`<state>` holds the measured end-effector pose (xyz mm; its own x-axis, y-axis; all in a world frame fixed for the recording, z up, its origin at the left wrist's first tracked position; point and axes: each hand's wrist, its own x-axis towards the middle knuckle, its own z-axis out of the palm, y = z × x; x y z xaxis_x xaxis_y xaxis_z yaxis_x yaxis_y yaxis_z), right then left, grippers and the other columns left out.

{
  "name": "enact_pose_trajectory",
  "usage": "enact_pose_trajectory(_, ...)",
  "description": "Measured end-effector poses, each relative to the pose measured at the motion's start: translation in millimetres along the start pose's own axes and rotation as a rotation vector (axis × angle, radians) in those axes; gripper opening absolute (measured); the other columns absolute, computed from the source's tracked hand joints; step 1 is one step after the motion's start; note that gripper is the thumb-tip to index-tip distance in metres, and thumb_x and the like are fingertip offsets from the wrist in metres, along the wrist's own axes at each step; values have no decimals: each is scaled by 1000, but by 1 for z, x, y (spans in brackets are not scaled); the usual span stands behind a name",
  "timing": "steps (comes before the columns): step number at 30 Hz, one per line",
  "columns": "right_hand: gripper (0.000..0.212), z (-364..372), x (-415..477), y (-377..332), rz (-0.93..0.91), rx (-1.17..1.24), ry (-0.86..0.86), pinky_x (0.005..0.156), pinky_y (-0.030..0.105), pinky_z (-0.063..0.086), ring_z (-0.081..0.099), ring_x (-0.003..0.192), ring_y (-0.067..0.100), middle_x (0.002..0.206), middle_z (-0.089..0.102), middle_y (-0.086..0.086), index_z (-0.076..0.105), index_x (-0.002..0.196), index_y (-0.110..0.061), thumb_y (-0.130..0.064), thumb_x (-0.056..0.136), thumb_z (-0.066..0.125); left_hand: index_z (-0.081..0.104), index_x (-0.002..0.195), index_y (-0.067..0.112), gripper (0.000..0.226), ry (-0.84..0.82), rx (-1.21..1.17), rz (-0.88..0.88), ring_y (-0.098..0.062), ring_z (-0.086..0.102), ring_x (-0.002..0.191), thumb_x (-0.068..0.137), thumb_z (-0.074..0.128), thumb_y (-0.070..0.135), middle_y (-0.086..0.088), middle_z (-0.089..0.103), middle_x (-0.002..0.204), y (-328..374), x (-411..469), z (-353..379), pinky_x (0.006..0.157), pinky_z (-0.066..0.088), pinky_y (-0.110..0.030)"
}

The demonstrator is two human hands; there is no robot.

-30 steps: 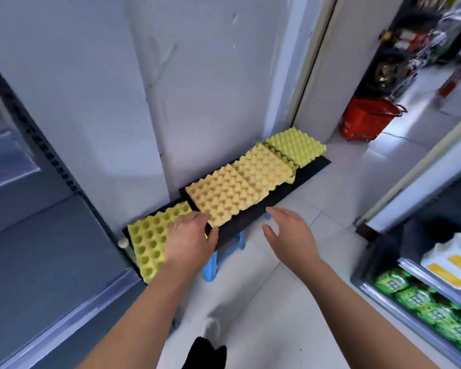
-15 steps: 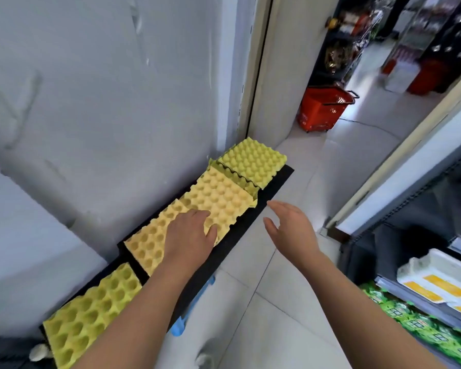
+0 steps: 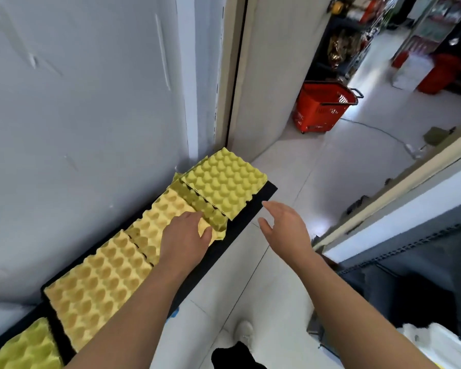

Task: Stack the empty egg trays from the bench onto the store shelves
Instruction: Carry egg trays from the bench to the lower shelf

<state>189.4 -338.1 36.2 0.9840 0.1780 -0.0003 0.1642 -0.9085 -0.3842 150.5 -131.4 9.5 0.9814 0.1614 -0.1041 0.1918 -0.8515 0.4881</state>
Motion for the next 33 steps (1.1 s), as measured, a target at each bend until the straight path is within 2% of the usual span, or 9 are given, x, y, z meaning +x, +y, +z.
enact_pose_trajectory(3,41,-4,53,34,-40,-7,-54,98,24,34,49,121,20,130,57,3,52,133,-11,-24,93,54,50,137,18,47,4,-37,-78,-22,50,120,94,53,36,-1,56,131,26,42,23,94,42,-34)
enact_pose_trajectory(8,37,15,134,77,-82,-15,-142,92,29,39,52,114,21,124,60,3,55,126,-11,-26,93,54,43,142,18,52,-44,-92,-216,-22,46,126,94,53,35,-2,48,141,44,104,55,96,43,-34)
enact_pose_trajectory(12,42,43,194,100,-90,12,-209,99,26,35,46,124,18,133,54,2,52,132,-13,-27,93,55,37,145,20,58,-76,-153,-335,-22,48,125,93,57,34,-2,46,142,39,150,82,95,45,-36)
enact_pose_trajectory(16,49,78,252,121,-100,-50,-304,109,30,29,36,134,19,145,43,5,46,139,-17,-34,93,53,31,147,20,64,-128,-208,-441,-24,46,127,92,59,34,-3,41,145,28,196,112,95,46,-38)
enact_pose_trajectory(19,51,100,288,136,-56,-31,-371,107,33,33,34,135,20,149,35,7,45,139,-20,-36,92,55,24,149,21,69,-206,-201,-512,-27,42,129,91,59,34,-5,36,146,20,222,138,96,44,-41)
enact_pose_trajectory(23,52,133,329,158,-51,-48,-438,103,35,36,44,127,25,150,30,11,44,138,-18,-36,91,57,15,152,20,78,-289,-213,-596,-28,35,134,90,61,35,-7,28,150,10,250,175,101,40,-41)
enact_pose_trajectory(28,66,178,374,185,-39,-102,-547,113,39,25,17,142,29,155,14,17,30,146,-23,-40,89,59,4,152,28,90,-347,-231,-716,-32,37,133,86,63,43,-9,16,153,-2,271,220,100,43,-48)
enact_pose_trajectory(33,78,214,413,207,-17,-119,-647,115,44,19,12,143,35,155,5,21,19,148,-35,-47,84,62,-7,152,28,99,-338,-250,-838,-33,36,135,86,65,44,-9,10,155,-3,286,253,98,44,-48)
